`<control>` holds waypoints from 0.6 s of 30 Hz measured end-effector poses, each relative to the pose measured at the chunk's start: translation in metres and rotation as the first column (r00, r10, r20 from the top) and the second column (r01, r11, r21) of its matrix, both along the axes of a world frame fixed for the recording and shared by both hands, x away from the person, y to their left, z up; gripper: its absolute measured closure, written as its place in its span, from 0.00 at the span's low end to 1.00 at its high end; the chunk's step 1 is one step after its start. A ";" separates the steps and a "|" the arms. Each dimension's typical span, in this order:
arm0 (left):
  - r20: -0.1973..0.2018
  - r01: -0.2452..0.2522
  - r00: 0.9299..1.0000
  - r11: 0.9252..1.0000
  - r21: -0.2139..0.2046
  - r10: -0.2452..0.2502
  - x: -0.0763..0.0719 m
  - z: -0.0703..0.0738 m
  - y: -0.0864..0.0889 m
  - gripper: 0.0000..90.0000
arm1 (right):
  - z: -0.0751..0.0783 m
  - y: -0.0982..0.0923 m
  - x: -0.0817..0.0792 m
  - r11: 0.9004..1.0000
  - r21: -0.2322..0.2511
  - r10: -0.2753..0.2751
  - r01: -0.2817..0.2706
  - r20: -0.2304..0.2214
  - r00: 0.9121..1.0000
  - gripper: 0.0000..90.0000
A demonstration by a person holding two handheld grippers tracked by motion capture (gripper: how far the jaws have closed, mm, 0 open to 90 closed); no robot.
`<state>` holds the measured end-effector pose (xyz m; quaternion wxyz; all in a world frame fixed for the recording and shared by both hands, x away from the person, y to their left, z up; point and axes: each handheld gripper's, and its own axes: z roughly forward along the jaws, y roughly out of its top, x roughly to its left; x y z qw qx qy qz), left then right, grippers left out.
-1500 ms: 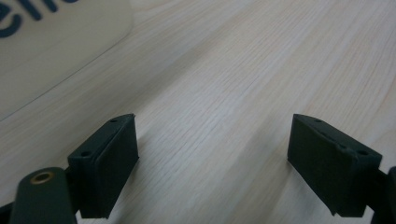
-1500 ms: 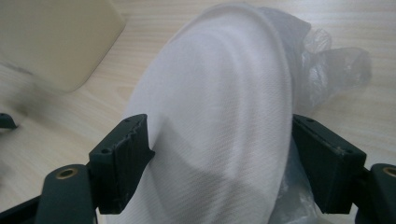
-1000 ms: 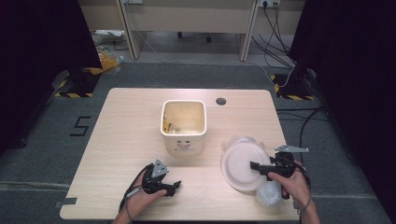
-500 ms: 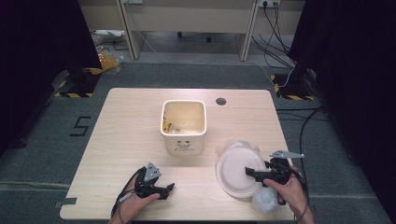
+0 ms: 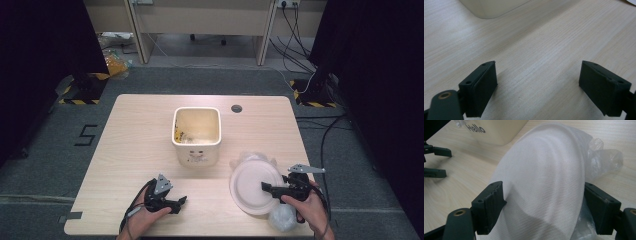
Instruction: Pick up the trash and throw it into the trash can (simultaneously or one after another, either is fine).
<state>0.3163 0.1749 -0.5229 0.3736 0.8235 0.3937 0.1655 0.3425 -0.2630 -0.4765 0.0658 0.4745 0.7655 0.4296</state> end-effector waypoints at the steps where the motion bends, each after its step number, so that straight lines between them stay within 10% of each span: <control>1: 0.001 0.000 1.000 1.000 0.001 0.000 0.000 0.000 0.000 0.16 | 0.000 0.000 -0.001 1.000 -0.001 0.001 -0.001 0.002 1.000 0.26; 18: 0.000 -0.009 1.000 1.000 -0.001 0.009 0.000 0.000 0.000 0.16 | -0.002 0.017 -0.005 1.000 -0.002 0.020 -0.020 0.006 1.000 0.26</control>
